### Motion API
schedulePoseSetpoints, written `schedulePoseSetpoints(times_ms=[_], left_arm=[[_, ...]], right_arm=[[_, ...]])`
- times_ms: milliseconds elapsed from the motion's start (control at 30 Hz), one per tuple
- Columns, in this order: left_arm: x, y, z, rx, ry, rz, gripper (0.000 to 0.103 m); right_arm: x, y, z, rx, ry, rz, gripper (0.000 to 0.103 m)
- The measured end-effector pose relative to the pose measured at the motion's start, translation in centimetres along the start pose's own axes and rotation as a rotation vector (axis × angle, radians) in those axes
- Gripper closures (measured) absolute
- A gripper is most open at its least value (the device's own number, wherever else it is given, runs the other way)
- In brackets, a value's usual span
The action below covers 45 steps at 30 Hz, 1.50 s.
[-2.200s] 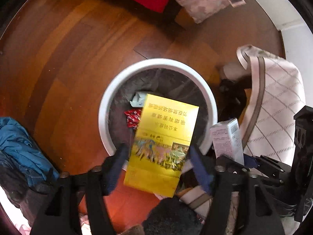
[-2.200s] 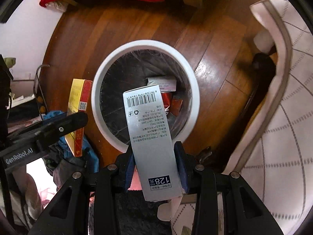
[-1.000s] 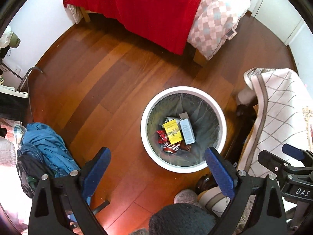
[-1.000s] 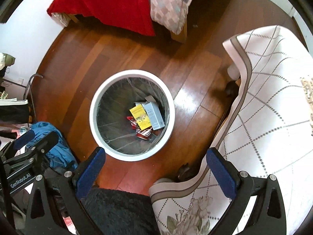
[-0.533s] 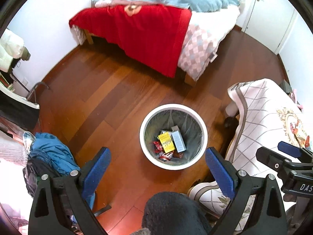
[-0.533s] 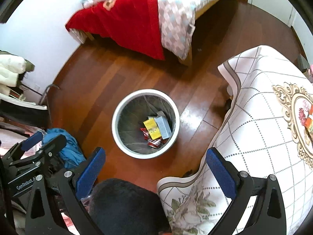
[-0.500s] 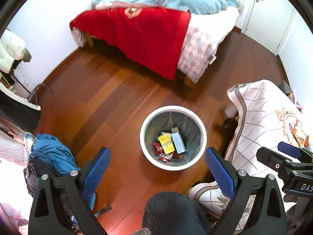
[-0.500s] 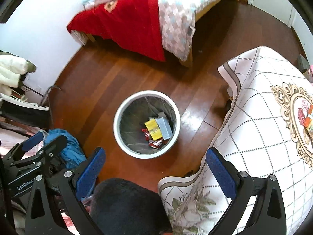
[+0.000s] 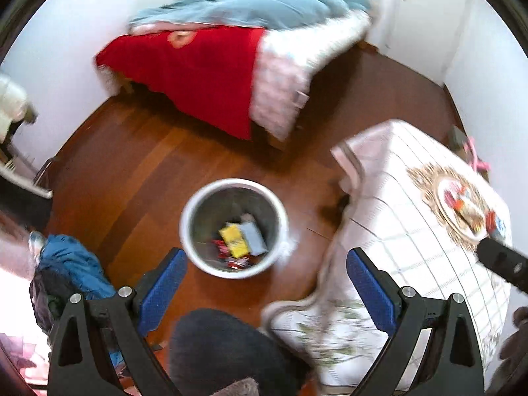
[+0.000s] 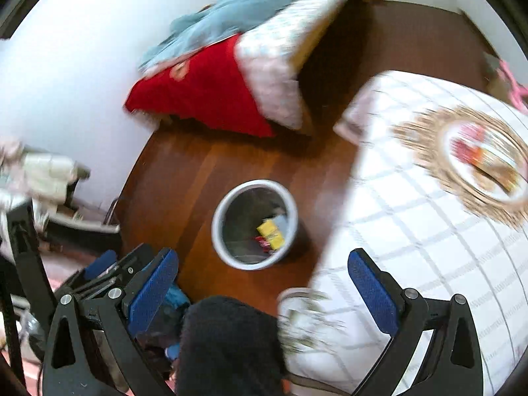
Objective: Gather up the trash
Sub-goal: 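Move both open tools back over the table, then grasp the yellow lemon peel with the right tool while the left tool grasps the clear cup lid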
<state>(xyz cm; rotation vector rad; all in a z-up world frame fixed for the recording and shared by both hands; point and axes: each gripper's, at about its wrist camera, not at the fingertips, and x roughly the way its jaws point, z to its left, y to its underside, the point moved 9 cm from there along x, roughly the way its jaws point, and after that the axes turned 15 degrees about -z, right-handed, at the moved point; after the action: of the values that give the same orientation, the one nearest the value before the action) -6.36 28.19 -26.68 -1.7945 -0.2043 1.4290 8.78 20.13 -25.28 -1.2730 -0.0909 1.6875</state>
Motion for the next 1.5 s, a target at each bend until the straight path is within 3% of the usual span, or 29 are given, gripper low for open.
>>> schedulePoseSetpoints(times_ms=[67,367,467,500,567,633,733,933,1033,1167,1300,1500], left_arm=[[1.2,0.9,-3.7,0.032,0.029,0.026,0.004],[6.7,5.2,-23.3,0.206,0.175,0.131,0.004],[7.3,7.0,-28.5,0.293,0.221,0.151,0.004],[7.5,7.6,-29.9,0.327,0.221,0.152,0.004],[8.1,8.4,-32.1,0.39,0.214,0.148,0.004],[8.9,9.3,-33.2,0.426,0.204,0.158,0.004],[9.7,9.8,-33.8,0.443,0.188,0.165,0.004],[10.1,9.8,-34.0,0.457,0.169,0.153,0.004],[9.8,9.7,-34.3,0.475,0.16,0.14,0.004],[8.7,10.2,-35.9,0.484,0.185,0.133,0.004],[6.2,10.9,-39.0,0.496,0.284,0.119,0.004],[2.7,13.7,-46.1,0.603,0.501,0.149,0.004]], right_arm=[[-1.6,-0.4,-4.1,0.043,0.051,-0.011,0.0],[-9.3,-0.5,-30.7,0.293,0.487,-0.057,0.0],[-11.4,0.3,-38.0,0.427,0.526,-0.079,0.001],[-11.8,0.4,-39.8,0.461,0.527,-0.089,0.003],[-12.6,0.8,-43.3,0.516,0.524,-0.104,0.026],[-12.4,1.0,-45.2,0.528,0.517,-0.096,0.041],[-10.9,0.4,-47.3,0.512,0.497,-0.091,0.041],[-7.4,-1.3,-48.0,0.396,0.481,-0.06,0.039],[-6.8,-1.8,-47.0,0.324,0.501,-0.052,0.069],[-8.6,-2.0,-47.0,0.34,0.528,-0.105,0.078],[-12.0,-1.6,-48.3,0.383,0.577,-0.158,0.079],[-15.5,3.1,-50.0,0.498,0.573,-0.092,0.079]])
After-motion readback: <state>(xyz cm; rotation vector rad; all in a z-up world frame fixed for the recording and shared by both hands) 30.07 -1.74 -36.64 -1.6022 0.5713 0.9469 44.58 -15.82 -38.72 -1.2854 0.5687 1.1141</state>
